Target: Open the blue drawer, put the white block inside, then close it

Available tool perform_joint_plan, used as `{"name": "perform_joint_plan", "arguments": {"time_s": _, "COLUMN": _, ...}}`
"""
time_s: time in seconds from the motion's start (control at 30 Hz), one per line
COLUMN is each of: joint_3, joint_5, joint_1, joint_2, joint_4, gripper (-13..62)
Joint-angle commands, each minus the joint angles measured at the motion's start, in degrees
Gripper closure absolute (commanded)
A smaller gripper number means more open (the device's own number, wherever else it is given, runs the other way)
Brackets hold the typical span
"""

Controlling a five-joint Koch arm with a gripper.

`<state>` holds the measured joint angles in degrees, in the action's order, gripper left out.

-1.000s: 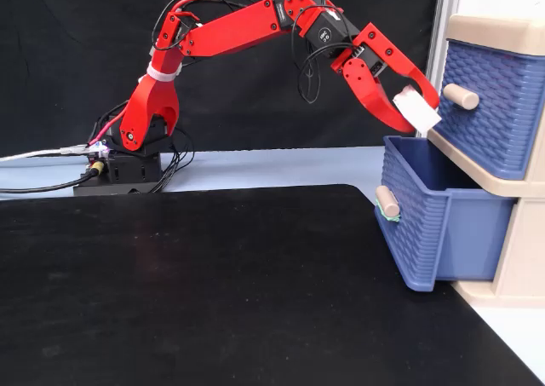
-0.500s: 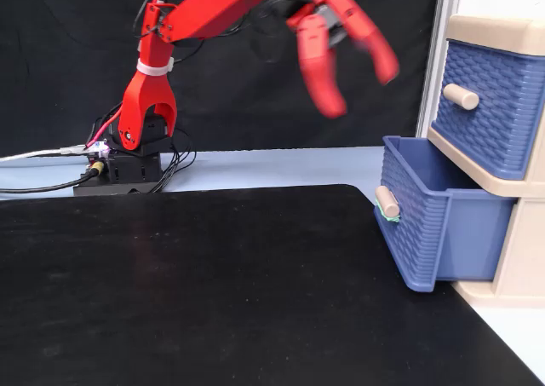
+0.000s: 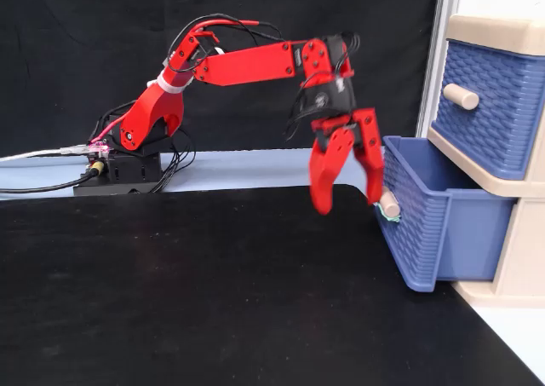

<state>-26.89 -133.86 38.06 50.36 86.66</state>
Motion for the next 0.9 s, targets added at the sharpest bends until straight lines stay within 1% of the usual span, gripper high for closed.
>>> {"name": "perform_joint_plan", "arguments": {"time_s": 0.0, "joint_3": 4.3, "joint_5": -3.6, "joint_1": -1.2, "joint_2": 0.2, "joint_4": -4.6, "gripper": 16.0}}
{"name": "perform_joint_plan", "arguments": {"time_s": 0.27, "joint_3": 16.2, "joint_5": -7.5, "joint_1": -4.1, "joint_2": -9.8, "joint_4": -20.0, "gripper": 16.0}}
{"name": "perform_joint_plan", "arguments": {"time_s": 0.33, "joint_3": 16.7, "joint_5": -7.5, "joint_1": -4.1, "joint_2": -10.9, "joint_4": -21.5, "gripper": 15.9}}
{"name": "perform_joint_plan", "arguments": {"time_s": 0.43, "joint_3": 16.6, "joint_5": -7.3, "joint_1": -3.7, "joint_2": -10.0, "joint_4": -18.5, "gripper": 15.6}}
{"name": "perform_joint_plan", "arguments": {"time_s": 0.53, "joint_3": 16.5, "joint_5": -6.7, "joint_1": -0.5, "joint_2": -1.6, "joint_4": -2.5, "gripper": 15.3}}
{"name": "perform_joint_plan", "arguments": {"time_s": 0.63, "joint_3": 16.6, "joint_5": -1.4, "joint_1": 8.0, "joint_2": 8.6, "joint_4": 19.0, "gripper": 15.5}}
{"name": "perform_joint_plan", "arguments": {"time_s": 0.7, "joint_3": 15.7, "joint_5": 8.0, "joint_1": 15.2, "joint_2": 15.6, "joint_4": 29.5, "gripper": 15.6}}
{"name": "perform_joint_plan", "arguments": {"time_s": 0.73, "joint_3": 14.6, "joint_5": 13.2, "joint_1": 19.7, "joint_2": 18.0, "joint_4": 31.6, "gripper": 15.7}}
{"name": "perform_joint_plan", "arguments": {"time_s": 0.83, "joint_3": 2.9, "joint_5": 31.2, "joint_1": 33.0, "joint_2": 26.3, "joint_4": 30.8, "gripper": 15.7}}
{"name": "perform_joint_plan", "arguments": {"time_s": 0.87, "joint_3": -3.1, "joint_5": 38.4, "joint_1": 36.9, "joint_2": 29.5, "joint_4": 30.3, "gripper": 15.7}}
